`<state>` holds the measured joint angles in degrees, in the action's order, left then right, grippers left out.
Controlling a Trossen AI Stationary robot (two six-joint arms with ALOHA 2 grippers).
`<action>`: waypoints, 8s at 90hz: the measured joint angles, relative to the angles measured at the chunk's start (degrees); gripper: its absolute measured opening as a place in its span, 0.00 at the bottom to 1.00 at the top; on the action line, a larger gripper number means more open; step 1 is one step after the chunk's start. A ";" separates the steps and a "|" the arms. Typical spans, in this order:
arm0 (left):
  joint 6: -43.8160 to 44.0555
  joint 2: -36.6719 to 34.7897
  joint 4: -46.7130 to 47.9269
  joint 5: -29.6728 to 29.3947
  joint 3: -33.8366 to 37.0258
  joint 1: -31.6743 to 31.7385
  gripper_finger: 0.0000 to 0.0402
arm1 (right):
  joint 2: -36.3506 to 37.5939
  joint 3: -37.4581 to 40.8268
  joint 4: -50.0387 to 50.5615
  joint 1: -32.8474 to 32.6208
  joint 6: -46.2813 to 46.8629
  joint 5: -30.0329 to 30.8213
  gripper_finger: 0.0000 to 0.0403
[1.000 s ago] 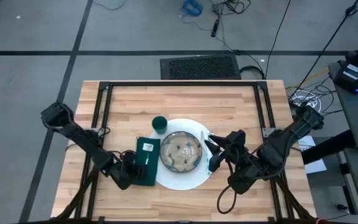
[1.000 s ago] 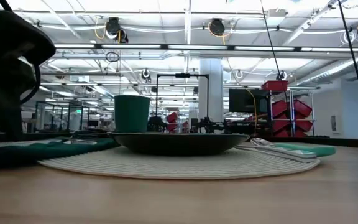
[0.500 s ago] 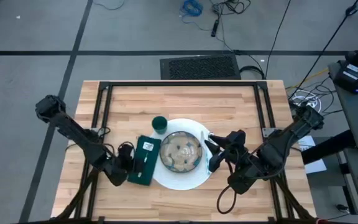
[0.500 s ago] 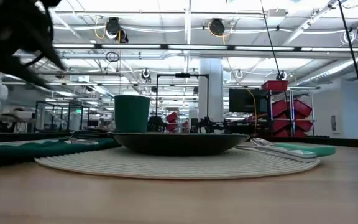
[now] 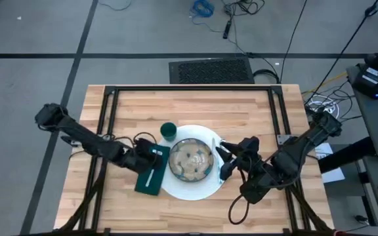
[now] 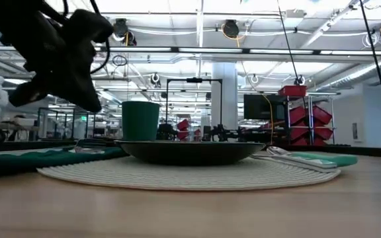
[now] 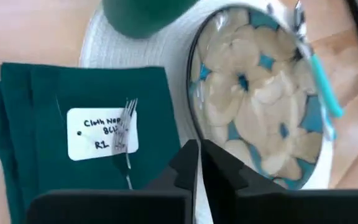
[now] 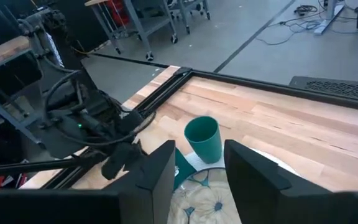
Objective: Set table place
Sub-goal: Put the blue fork on the green napkin, then adjust the dark green napkin, then move the dark green cup on the top right of the white table mat, then return to Home Position
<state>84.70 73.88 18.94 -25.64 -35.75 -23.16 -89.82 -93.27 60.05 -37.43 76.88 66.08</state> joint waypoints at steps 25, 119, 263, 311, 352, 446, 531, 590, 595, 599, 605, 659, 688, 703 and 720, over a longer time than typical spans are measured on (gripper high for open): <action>-7.29 3.63 0.00 6.99 0.02 4.69 0.00 | 0.00 0.00 0.00 0.00 0.00 0.07 0.31; -7.44 -0.57 23.30 11.31 -10.56 -10.58 0.00 | 0.00 -0.02 -0.03 -0.04 0.28 -0.20 0.31; 21.33 -0.14 46.36 6.93 -20.56 -27.21 0.00 | 0.00 -0.04 -1.99 3.13 -6.51 -5.58 0.31; 3.46 -5.70 28.35 -22.41 -27.69 -32.13 0.00 | -11.84 -0.04 -25.99 31.29 -79.58 -53.78 0.31; 3.53 -1.96 15.84 -22.52 -27.69 -32.36 0.00 | -26.83 -5.01 -28.97 41.22 -95.76 -65.16 0.31; 1.62 -1.85 17.64 -22.90 -27.67 -32.32 0.00 | -26.94 -9.42 -18.63 36.57 -89.89 -58.70 0.00; -4.16 -1.88 19.70 -19.59 -27.67 -27.69 0.00 | -22.32 2.56 -1.47 44.26 -70.01 -63.21 0.00; -4.12 -1.90 19.59 -19.59 -27.67 -27.67 0.00 | -23.67 2.86 -4.54 45.20 -71.25 -62.59 0.00; -4.12 -1.90 19.60 -19.59 -27.67 -27.69 0.00 | -23.69 2.86 -4.47 45.22 -71.25 -62.58 0.00; -4.12 -1.90 19.60 -19.58 -27.67 -27.69 0.00 | -23.69 2.86 -4.16 45.24 -71.32 -62.59 0.00; -4.13 -1.90 19.60 -19.59 -27.67 -27.69 0.00 | -23.69 2.86 -3.91 45.24 -71.57 -63.07 0.00; -4.14 -1.90 19.72 -19.59 -27.67 -27.69 0.00 | -23.57 2.79 -3.87 45.19 -70.45 -63.17 0.19; -6.13 -1.90 20.77 -19.88 -27.67 -27.15 0.00 | -20.15 -8.53 8.22 42.06 -66.66 -62.67 0.21; -8.00 -1.96 22.63 -22.77 -27.65 -25.08 0.00 | -14.53 -14.98 9.66 37.24 -60.65 -56.17 0.15; -24.59 -4.12 20.12 -25.66 -30.90 -23.08 0.00 | -3.85 -13.11 0.99 26.52 -54.75 -45.67 0.02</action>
<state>60.11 69.76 39.06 -51.30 -66.65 -46.24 -93.67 -106.38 61.04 -10.91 22.13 20.41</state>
